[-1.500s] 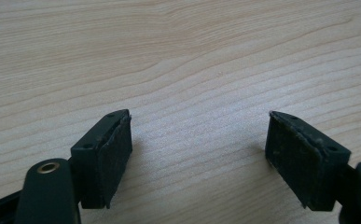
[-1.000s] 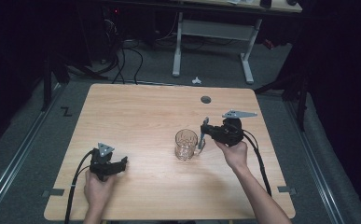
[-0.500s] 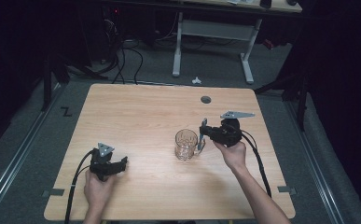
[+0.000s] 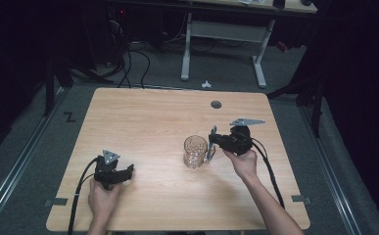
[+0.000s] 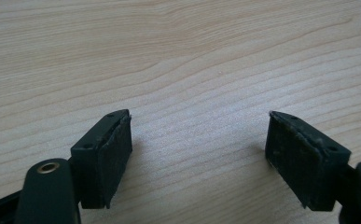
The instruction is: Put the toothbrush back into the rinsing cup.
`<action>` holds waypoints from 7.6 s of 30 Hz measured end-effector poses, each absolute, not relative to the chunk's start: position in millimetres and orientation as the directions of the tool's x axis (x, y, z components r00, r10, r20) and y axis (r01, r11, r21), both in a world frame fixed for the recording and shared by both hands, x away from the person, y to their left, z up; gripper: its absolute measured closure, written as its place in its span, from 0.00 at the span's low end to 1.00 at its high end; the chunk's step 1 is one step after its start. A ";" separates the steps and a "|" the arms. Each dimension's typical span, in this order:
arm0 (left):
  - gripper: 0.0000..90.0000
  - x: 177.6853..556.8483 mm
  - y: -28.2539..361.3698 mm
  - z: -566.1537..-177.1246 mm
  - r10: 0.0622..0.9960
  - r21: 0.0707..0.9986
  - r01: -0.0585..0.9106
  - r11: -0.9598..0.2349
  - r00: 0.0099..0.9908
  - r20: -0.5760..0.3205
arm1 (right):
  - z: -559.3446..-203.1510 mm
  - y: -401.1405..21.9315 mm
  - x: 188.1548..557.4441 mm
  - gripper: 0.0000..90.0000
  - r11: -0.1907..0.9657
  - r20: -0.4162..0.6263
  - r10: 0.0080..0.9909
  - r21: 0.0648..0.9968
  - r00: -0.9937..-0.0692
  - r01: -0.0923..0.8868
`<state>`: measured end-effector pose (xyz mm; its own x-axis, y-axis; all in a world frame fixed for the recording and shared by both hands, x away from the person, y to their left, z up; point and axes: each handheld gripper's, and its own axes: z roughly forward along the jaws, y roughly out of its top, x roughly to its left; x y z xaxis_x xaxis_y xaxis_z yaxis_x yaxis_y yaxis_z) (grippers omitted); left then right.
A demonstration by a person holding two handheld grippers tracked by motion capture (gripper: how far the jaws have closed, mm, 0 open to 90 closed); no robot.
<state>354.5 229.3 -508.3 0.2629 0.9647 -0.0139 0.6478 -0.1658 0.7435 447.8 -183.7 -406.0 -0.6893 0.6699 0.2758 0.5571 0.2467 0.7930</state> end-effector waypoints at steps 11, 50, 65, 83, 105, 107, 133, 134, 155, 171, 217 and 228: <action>0.26 354.5 229.2 -508.3 0.965 0.743 0.648 -0.167 0.263 -0.013 | -410.9 -194.6 448.6 0.90 0.211 0.313 0.676 0.785 -0.667 0.582; 0.26 354.5 229.2 -508.3 0.965 0.744 0.648 -0.166 0.263 -0.013 | -400.0 -202.3 436.6 0.68 0.210 0.277 0.678 0.815 -0.681 0.540; 0.26 354.5 229.2 -508.3 0.965 0.744 0.648 -0.167 0.263 -0.013 | -395.0 -212.4 431.7 0.67 0.208 0.258 0.690 0.824 -0.676 0.526; 0.26 354.5 229.2 -508.3 0.965 0.743 0.648 -0.167 0.263 -0.013 | -386.8 -232.3 423.3 0.67 0.172 0.246 0.714 0.846 -0.656 0.504; 0.26 354.5 229.2 -508.3 0.965 0.743 0.648 -0.167 0.263 -0.013 | -383.6 -254.6 412.7 0.67 0.137 0.229 0.748 0.865 -0.623 0.483; 0.26 354.5 229.2 -508.3 0.965 0.743 0.648 -0.166 0.263 -0.013 | -382.7 -255.7 411.7 0.67 0.134 0.228 0.751 0.866 -0.620 0.481; 0.26 354.5 229.2 -508.3 0.965 0.743 0.648 -0.167 0.263 -0.012 | -396.4 -278.1 401.9 0.68 0.087 0.241 0.787 0.868 -0.568 0.490; 0.26 354.5 229.2 -508.3 0.965 0.743 0.648 -0.167 0.263 -0.013 | -396.7 -279.2 401.5 0.68 0.085 0.242 0.789 0.868 -0.565 0.490; 0.26 354.5 229.1 -508.3 0.965 0.743 0.648 -0.167 0.263 -0.013 | -409.6 -291.0 397.4 0.68 0.065 0.258 0.807 0.856 -0.532 0.513; 0.26 354.5 229.1 -508.3 0.965 0.743 0.648 -0.167 0.263 -0.013 | -418.6 -295.5 394.2 0.68 0.050 0.261 0.821 0.853 -0.507 0.520; 0.26 354.8 229.0 -508.3 0.965 0.743 0.648 -0.166 0.261 -0.012 | -441.4 -291.8 400.9 0.66 0.090 0.219 0.852 0.834 -0.476 0.544; 0.26 354.8 229.0 -508.3 0.965 0.743 0.648 -0.166 0.261 -0.013 | -448.4 -286.0 407.0 0.65 0.108 0.205 0.858 0.825 -0.472 0.554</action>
